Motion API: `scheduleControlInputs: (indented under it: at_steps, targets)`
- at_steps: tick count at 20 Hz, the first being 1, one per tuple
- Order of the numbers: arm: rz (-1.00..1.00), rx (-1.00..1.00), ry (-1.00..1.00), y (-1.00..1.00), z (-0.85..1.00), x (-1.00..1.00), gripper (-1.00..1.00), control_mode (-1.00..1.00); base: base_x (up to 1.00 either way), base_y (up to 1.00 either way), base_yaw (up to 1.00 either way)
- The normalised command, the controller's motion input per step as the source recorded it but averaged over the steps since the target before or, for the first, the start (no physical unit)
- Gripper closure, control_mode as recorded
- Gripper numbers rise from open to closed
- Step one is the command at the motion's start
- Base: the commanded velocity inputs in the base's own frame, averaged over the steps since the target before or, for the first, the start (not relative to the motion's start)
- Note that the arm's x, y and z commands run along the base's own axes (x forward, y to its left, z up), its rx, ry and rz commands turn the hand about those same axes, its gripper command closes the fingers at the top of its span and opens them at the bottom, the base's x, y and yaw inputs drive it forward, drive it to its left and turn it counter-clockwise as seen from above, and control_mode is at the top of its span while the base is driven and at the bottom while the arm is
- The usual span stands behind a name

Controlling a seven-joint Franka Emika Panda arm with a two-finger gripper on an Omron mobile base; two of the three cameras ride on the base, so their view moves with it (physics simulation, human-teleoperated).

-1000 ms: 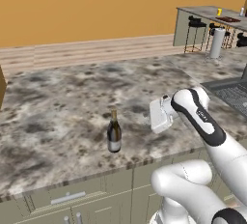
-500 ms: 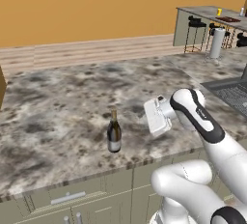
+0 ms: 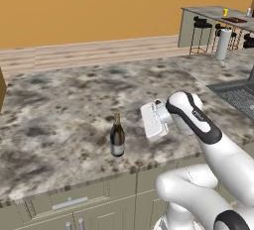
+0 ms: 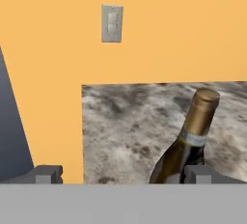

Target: Place the drinks on the dining counter in a tight cluster.

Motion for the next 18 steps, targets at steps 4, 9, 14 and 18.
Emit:
scheduleControlInputs:
  at_steps: [4, 9, 14, 18]
  targets:
    - [0.0, 0.02, 0.0, 0.16, -0.11, 0.08, -1.0, -1.0, 0.0, 0.0, 0.0]
    - [0.0, 0.02, 0.0, 0.16, -0.13, 0.09, -1.0, -1.0, 0.0, 0.0, 0.0]
    - [0.0, 0.02, 0.0, 0.08, -0.08, 0.07, -1.0, -1.0, 0.0, 0.0, 0.0]
    - [0.0, 0.02, 0.0, 0.02, -0.08, 0.09, -1.0, -1.0, 0.0, 0.0, 0.0]
